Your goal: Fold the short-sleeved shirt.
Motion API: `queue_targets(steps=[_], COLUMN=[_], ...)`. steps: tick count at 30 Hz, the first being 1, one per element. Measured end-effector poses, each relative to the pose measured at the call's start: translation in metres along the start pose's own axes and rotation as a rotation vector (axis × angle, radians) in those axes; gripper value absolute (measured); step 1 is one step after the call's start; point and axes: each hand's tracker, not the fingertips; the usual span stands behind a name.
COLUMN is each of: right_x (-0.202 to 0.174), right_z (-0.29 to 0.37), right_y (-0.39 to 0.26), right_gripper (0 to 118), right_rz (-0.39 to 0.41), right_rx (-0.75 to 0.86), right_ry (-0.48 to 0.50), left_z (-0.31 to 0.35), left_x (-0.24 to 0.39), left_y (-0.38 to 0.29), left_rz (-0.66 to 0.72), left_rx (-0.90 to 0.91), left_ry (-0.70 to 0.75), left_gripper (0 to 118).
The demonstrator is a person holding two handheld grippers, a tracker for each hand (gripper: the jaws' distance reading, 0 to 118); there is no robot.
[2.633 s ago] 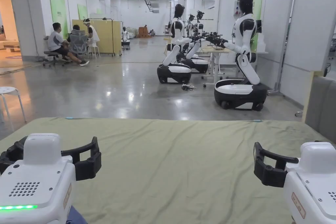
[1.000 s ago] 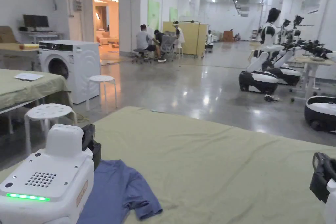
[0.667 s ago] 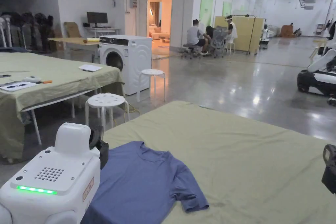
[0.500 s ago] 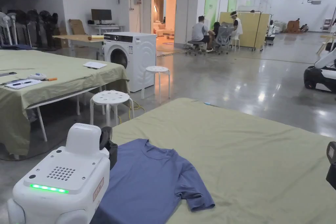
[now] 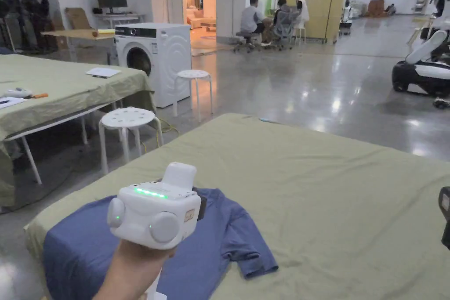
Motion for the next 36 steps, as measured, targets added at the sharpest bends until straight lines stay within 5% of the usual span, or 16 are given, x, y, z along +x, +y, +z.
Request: queue_targets(steps=[4,5,8,9,18,23,25,28,32,36], right_x=[0.006,0.008,0.012,0.013,0.027,0.029,0.027,0.024,0.023,0.038], right_z=[-0.01,-0.014,-0.024,-0.027,-0.051,-0.059,-0.059,-0.057,-0.047,-0.035], right_y=[-0.009,-0.012,-0.02,-0.023,-0.052,-0.061,-0.063,-0.064,-0.062,-0.057], right_gripper=[0,0,0,0,0,0,0,0,0,0], right_rz=[0.007,0.008,0.007,0.008,-0.011,-0.03,-0.042,-0.065,-0.075,-0.071], right_rx=[-0.029,-0.04,-0.08,-0.089,-0.176,-0.189,-0.195,-0.191,-0.183,-0.173], right_ry=[-0.004,-0.002,0.0,0.001,-0.006,-0.011,-0.008,-0.001,0.008,-0.008], left_z=[-0.082,-0.106,-0.164,-0.179,-0.258,-0.25,-0.242,-0.236,-0.237,-0.227], left_x=[0.024,0.029,0.031,0.028,0.017,0.017,0.024,0.032,0.015,0.034], left_y=[0.004,0.002,-0.008,-0.011,-0.058,-0.058,-0.051,-0.047,-0.048,-0.036], left_rz=[-0.12,-0.125,-0.072,-0.047,0.013,0.045,-0.042,-0.127,0.085,0.03], left_rx=[-0.165,-0.208,-0.337,-0.368,-0.493,-0.47,-0.452,-0.42,-0.428,-0.396], left_ry=[-0.007,-0.048,-0.073,-0.081,-0.02,-0.008,-0.009,0.072,0.054,0.029], left_gripper=[3,19,105,106,106,101,81,0,0,0])
